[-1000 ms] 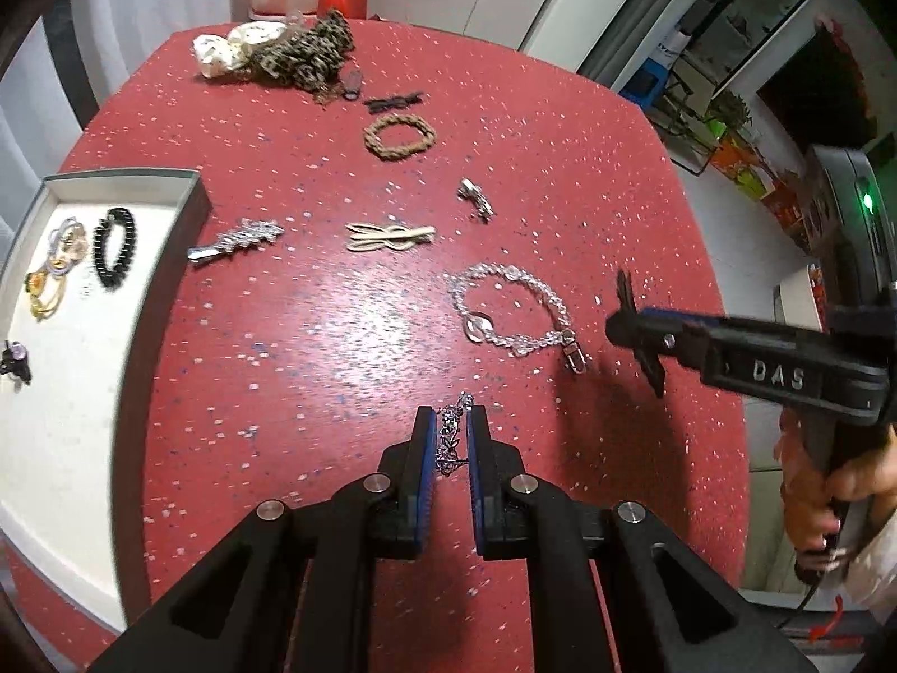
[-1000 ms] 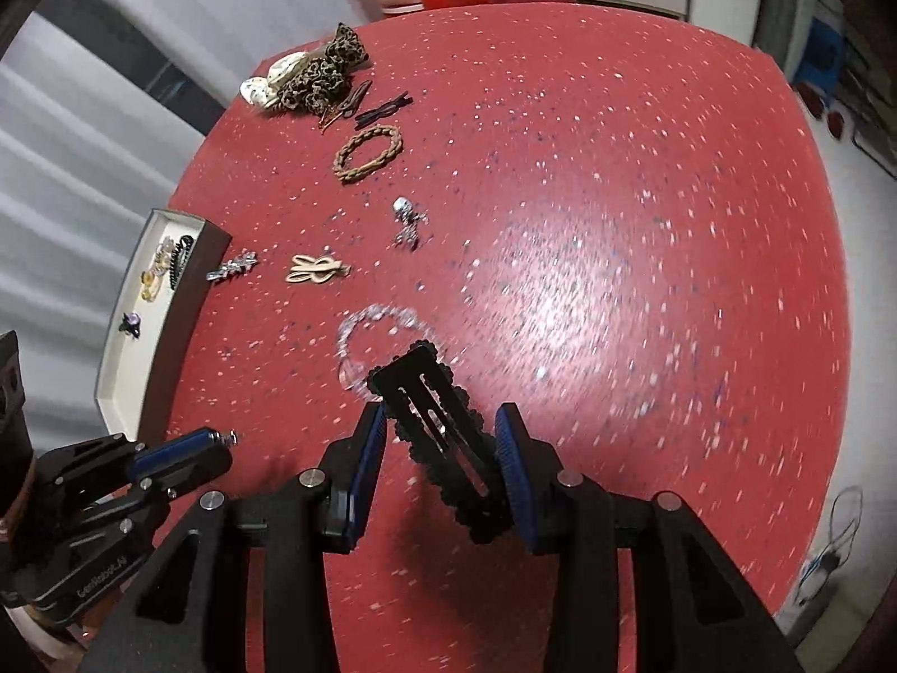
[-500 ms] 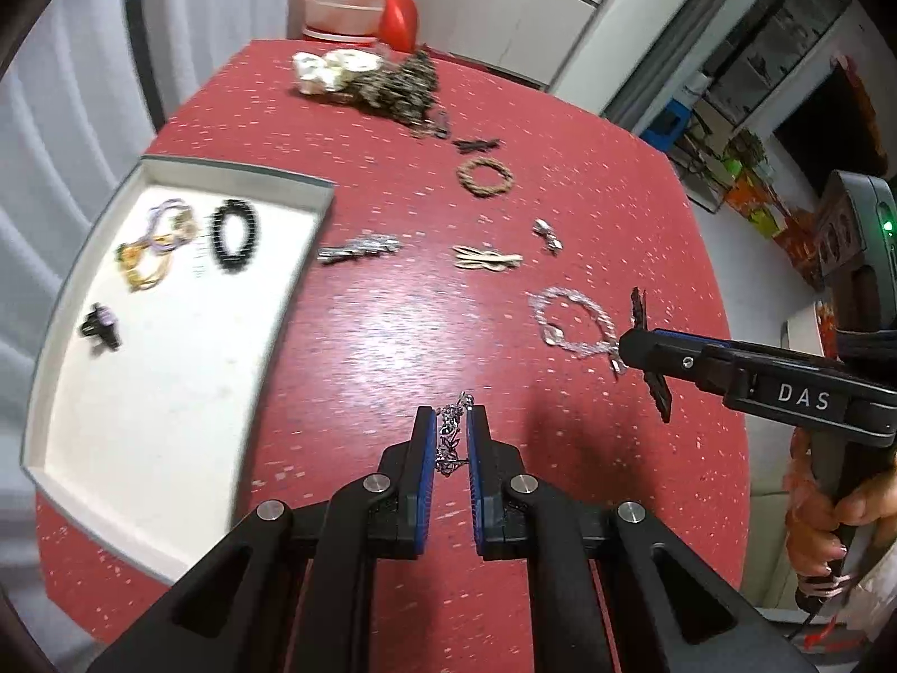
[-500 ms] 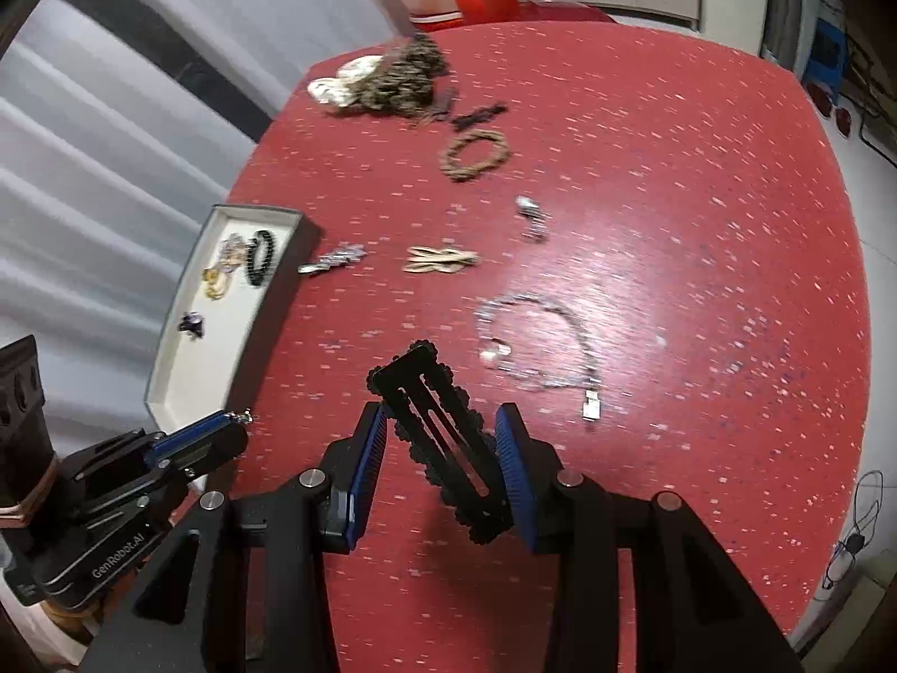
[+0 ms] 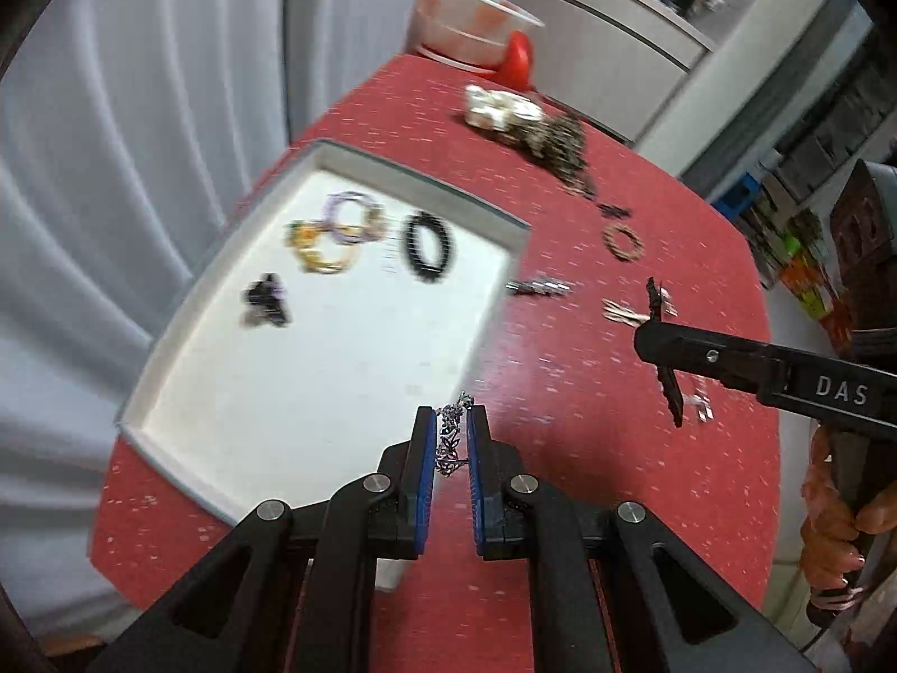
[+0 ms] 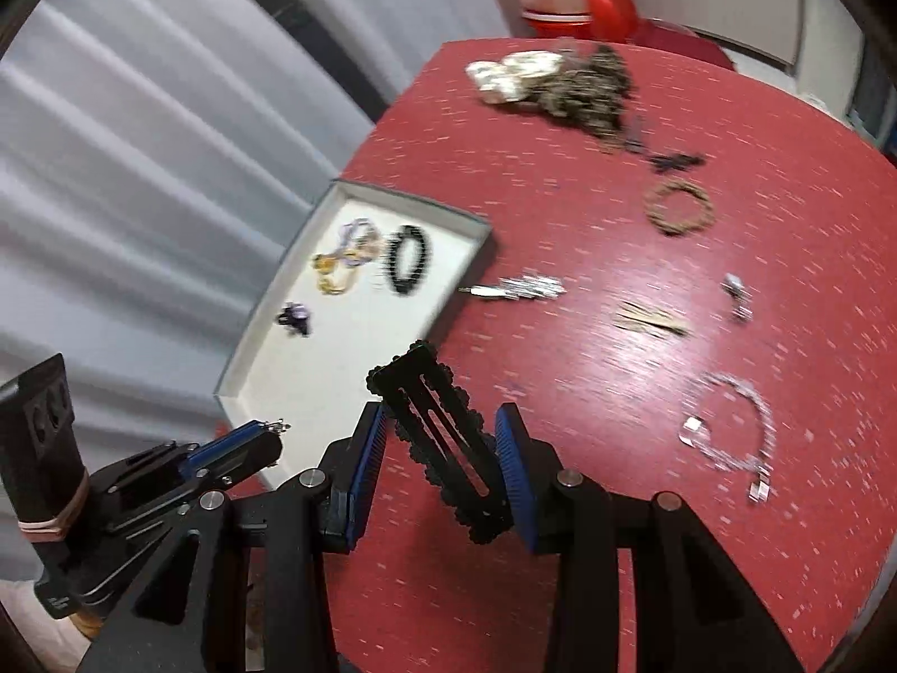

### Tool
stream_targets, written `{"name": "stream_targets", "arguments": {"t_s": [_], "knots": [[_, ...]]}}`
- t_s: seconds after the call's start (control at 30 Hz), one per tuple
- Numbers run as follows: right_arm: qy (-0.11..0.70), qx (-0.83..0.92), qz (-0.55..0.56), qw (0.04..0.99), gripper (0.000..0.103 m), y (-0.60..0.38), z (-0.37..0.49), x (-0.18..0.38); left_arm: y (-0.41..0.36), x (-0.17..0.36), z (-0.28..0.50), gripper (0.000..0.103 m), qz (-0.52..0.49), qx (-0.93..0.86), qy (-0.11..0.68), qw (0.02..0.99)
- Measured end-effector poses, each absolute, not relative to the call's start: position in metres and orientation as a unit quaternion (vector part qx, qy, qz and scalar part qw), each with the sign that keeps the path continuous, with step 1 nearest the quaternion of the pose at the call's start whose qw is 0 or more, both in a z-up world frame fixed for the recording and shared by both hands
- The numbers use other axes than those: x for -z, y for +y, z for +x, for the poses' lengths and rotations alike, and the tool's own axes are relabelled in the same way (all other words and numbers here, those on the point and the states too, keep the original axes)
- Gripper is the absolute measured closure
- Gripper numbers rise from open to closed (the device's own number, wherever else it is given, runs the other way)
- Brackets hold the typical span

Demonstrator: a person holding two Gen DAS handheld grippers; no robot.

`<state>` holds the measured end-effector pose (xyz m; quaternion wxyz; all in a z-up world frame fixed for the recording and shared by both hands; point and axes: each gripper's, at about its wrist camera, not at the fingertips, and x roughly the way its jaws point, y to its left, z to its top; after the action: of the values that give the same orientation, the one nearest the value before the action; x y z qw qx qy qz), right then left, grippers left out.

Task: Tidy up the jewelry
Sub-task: 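Carry the silver charm and black snap clip over the tray with both tools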

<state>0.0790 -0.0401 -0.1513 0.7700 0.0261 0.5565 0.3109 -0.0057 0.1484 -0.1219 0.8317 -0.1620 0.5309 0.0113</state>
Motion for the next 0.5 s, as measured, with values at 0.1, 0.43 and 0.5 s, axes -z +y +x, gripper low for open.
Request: {"name": "stream_targets", "arguments": {"t_s": [0.1, 0.43, 0.5], "knots": [[0.557, -0.327, 0.020, 0.763, 0.060, -0.015, 0.079, 0.152, 0.172, 0.127, -0.009, 0.091, -0.171, -0.036, 0.527, 0.832], [0.583, -0.356, -0.008, 0.731, 0.060, 0.088, 0.094, 0.175, 0.231, 0.155, -0.006, 0.091, -0.190, -0.093, 0.524, 0.825], [0.587, -0.357, -0.019, 0.726, 0.060, 0.104, 0.096, 0.183, 0.238, 0.164, -0.004, 0.091, -0.193, -0.103, 0.525, 0.822]]}}
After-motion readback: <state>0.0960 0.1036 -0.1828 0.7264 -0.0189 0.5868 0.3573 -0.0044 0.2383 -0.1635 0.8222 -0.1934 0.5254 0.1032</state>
